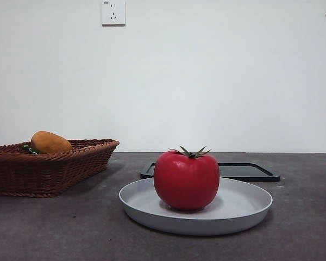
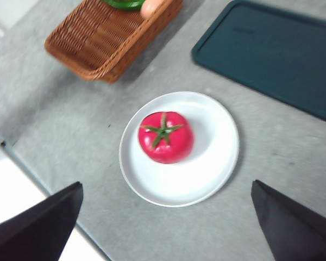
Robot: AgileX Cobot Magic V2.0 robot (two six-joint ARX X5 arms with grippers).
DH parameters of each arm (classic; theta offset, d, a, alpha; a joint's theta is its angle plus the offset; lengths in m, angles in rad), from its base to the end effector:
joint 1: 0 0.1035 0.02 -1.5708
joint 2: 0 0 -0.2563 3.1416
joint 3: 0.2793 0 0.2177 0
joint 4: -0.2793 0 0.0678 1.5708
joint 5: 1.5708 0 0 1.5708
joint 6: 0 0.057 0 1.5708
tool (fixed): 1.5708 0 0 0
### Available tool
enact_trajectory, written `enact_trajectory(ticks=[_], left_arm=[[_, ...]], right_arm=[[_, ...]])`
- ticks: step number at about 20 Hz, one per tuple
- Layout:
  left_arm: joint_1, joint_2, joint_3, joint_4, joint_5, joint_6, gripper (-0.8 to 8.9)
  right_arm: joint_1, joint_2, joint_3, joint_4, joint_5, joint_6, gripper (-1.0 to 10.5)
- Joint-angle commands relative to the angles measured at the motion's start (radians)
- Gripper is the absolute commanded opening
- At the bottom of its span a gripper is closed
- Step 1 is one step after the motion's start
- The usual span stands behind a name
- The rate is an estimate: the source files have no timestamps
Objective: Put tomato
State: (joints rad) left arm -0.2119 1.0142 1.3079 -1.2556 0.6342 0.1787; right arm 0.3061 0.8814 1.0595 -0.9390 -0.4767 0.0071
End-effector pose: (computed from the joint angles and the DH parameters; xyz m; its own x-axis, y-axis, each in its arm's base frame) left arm 0.1225 -0.0609 0.3459 0.3258 -0.6762 -0.6608 0.6353 0.6742 -0.3766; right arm 0.1238 0.0665 0.3157 0.4753 0.6314 -0.6127 -0.5799 0.7485 0.3215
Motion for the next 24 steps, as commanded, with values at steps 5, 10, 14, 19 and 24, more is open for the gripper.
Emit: enact_trajectory(ticks=[5, 10, 14, 19, 24], left_arm=[[-0.003, 0.005, 0.018, 0.017, 0.006, 0.018, 5.32], [-0.003, 0.005, 0.018, 0.017, 0.006, 0.018, 5.31], [-0.003, 0.005, 0.018, 0.017, 0.006, 0.018, 5.31], [-0.003, 0.005, 0.018, 0.018, 0.006, 0.018, 5.31], [-0.003, 0.005, 0.018, 0.018, 0.006, 0.018, 5.31]], right_arm=[[0.126, 0.211, 0.018, 0.129, 0.007, 0.015, 5.0], [0.205, 0.39, 0.018, 0.243, 0.074, 0.007, 5.0], [0.245, 0.505, 0.018, 0.337, 0.145, 0.007, 5.0], [0.288, 0.613, 0.018, 0.397, 0.146, 0.007, 5.0], [0.329, 0.68, 0.018, 0.435, 0.197, 0.007, 5.0]])
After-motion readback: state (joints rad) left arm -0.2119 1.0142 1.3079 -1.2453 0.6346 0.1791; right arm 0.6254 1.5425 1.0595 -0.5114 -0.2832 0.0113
